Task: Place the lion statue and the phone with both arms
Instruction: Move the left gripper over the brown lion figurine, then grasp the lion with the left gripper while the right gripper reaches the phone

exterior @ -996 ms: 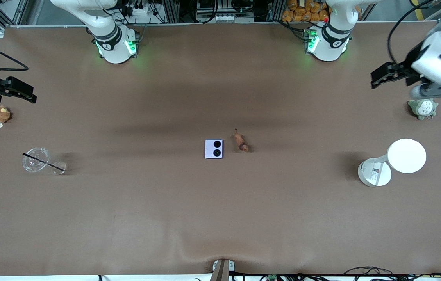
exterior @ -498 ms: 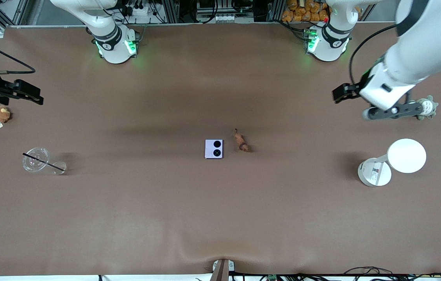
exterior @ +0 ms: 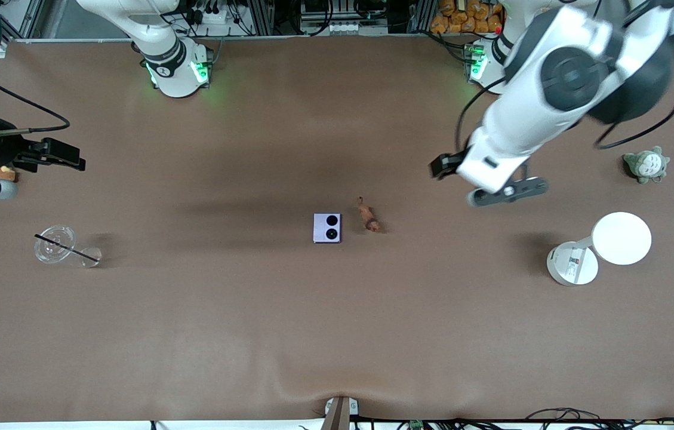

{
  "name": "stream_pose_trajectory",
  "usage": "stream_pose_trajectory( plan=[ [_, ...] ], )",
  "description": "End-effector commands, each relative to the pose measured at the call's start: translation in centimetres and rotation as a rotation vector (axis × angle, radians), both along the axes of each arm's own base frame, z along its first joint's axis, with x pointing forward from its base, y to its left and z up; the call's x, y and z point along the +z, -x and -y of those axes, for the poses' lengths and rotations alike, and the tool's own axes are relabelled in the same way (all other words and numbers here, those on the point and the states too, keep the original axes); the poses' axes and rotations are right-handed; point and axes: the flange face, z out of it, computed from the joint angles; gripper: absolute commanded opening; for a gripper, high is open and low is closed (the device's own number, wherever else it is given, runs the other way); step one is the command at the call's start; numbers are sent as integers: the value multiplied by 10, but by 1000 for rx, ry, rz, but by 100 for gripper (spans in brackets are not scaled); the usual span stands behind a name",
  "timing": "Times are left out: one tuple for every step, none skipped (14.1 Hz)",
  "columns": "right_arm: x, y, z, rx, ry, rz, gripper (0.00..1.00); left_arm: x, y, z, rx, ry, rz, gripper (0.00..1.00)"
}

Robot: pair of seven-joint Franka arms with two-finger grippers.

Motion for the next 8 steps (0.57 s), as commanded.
stream_pose_trajectory(
  plan=[
    [0,0,-11,-42,-15,-2,100,-38,-9,45,71,4,24,100],
    [0,-1,-12,-43,-15,-1,100,-58,-8,64,104,-6,34,100],
    [0,-2,-12,-63,-12,7,100,-79,-6,79,130,-30,45,100],
    [-1,-2,-19,-100,-3,1,100,-104,-5,92,129,-64,59,100],
    [-2,0,-28,-114,3,-6,100,-125,-2,104,120,-85,72,100],
    [-6,0,-32,-114,4,-13,100,-146,-2,113,145,-96,82,100],
    [-8,0,-32,-117,5,-16,100,-166,0,125,180,-109,106,100],
    [-8,0,-31,-119,5,-16,100,-185,3,132,206,-137,127,100]
  ],
)
